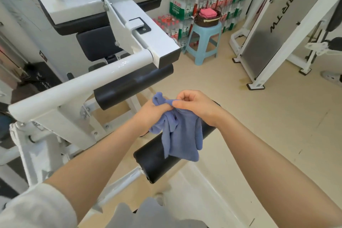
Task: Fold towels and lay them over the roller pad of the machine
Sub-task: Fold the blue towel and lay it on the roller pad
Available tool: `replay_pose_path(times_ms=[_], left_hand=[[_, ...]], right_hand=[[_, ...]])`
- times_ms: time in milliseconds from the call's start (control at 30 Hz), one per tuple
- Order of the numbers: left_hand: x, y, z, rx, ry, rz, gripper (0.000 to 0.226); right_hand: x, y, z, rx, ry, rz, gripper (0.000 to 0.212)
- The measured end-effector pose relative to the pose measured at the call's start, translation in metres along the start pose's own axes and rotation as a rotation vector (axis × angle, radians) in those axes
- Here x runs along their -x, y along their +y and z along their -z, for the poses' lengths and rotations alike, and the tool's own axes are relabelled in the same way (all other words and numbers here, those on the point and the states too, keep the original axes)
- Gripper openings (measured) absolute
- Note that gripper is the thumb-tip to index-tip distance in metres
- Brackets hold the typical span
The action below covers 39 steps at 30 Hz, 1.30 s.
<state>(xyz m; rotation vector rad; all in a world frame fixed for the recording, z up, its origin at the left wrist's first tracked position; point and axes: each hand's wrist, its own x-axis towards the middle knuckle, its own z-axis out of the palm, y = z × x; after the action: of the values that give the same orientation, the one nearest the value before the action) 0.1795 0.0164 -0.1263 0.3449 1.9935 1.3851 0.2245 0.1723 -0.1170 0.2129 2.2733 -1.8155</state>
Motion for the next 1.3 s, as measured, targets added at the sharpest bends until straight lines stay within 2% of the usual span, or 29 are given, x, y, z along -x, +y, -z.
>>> replay_pose_path(times_ms=[33, 100, 233, 300, 333, 367, 433, 500, 533, 600, 667, 700, 733, 767, 867, 933, 1000, 1067, 1133, 1200, 1300], left_hand=[[-0.003, -0.001, 0.001, 0.127, 0.083, 0.014, 0.039], [-0.008, -0.001, 0.001, 0.369, 0.135, 0.044, 0.023], [-0.026, -0.007, 0.014, 0.816, 0.321, 0.222, 0.023], [-0.034, -0.014, 0.027, 0.920, 0.440, 0.284, 0.023], [-0.037, -0.018, 0.032, 0.894, 0.475, 0.314, 0.021], [-0.038, -0.021, 0.033, 0.763, 0.495, 0.321, 0.017], [-0.037, -0.024, 0.030, 0.180, 0.428, 0.223, 0.011], [-0.037, -0.020, 0.014, -0.243, 0.251, 0.038, 0.037], [-0.038, -0.016, 0.004, -0.346, 0.124, -0.011, 0.052], [-0.043, -0.004, -0.017, -0.535, -0.090, -0.065, 0.060], [-0.049, 0.002, -0.029, -0.619, -0.173, -0.088, 0.042], [-0.052, 0.005, -0.031, -0.607, -0.184, -0.075, 0.027], [-0.053, 0.006, -0.032, -0.581, -0.190, -0.044, 0.019], [-0.054, 0.005, -0.032, -0.557, -0.195, -0.008, 0.021], [-0.059, 0.003, -0.041, -0.422, -0.094, 0.032, 0.034], [-0.059, 0.006, -0.048, -0.071, 0.018, 0.051, 0.039], [-0.058, 0.011, -0.050, 0.436, 0.067, 0.058, 0.040], [-0.057, 0.015, -0.051, 0.841, 0.016, 0.021, 0.039], [-0.057, 0.024, -0.055, 1.052, -0.019, -0.044, 0.037], [-0.063, 0.031, -0.059, 0.959, 0.029, -0.116, 0.037], [-0.073, 0.039, -0.065, 0.523, 0.277, -0.002, 0.031]], right_hand=[[-0.003, 0.002, 0.005, 0.005, -0.019, -0.008, 0.012], [-0.009, 0.009, 0.013, 0.017, -0.078, -0.049, 0.012], [-0.013, 0.023, 0.032, 0.047, -0.176, -0.178, 0.014], [-0.019, 0.032, 0.044, 0.165, -0.142, -0.240, 0.026], [-0.020, 0.034, 0.049, 0.223, -0.113, -0.263, 0.027], [-0.022, 0.035, 0.053, 0.244, -0.096, -0.262, 0.027], [-0.026, 0.034, 0.056, 0.235, -0.157, -0.228, 0.033], [-0.028, 0.026, 0.054, 0.289, -0.328, -0.199, 0.026], [-0.029, 0.021, 0.052, 0.351, -0.413, -0.202, 0.024], [-0.034, 0.016, 0.050, 0.466, -0.507, -0.183, 0.030], [-0.038, 0.018, 0.060, 0.508, -0.532, -0.126, 0.036], [-0.039, 0.020, 0.067, 0.502, -0.514, -0.099, 0.029], [-0.040, 0.022, 0.075, 0.485, -0.476, -0.067, 0.018], [-0.042, 0.024, 0.083, 0.457, -0.429, -0.034, 0.011], [-0.045, 0.029, 0.102, 0.411, -0.367, 0.008, 0.014], [-0.045, 0.034, 0.113, 0.397, -0.350, -0.015, 0.024], [-0.045, 0.040, 0.124, 0.304, -0.300, -0.031, 0.024], [-0.044, 0.039, 0.133, 0.105, -0.261, -0.009, 0.021], [-0.044, 0.031, 0.141, -0.201, -0.249, -0.032, 0.020], [-0.046, 0.024, 0.150, -0.381, -0.285, -0.093, 0.023], [-0.048, 0.021, 0.156, -0.135, -0.322, -0.141, 0.031]])
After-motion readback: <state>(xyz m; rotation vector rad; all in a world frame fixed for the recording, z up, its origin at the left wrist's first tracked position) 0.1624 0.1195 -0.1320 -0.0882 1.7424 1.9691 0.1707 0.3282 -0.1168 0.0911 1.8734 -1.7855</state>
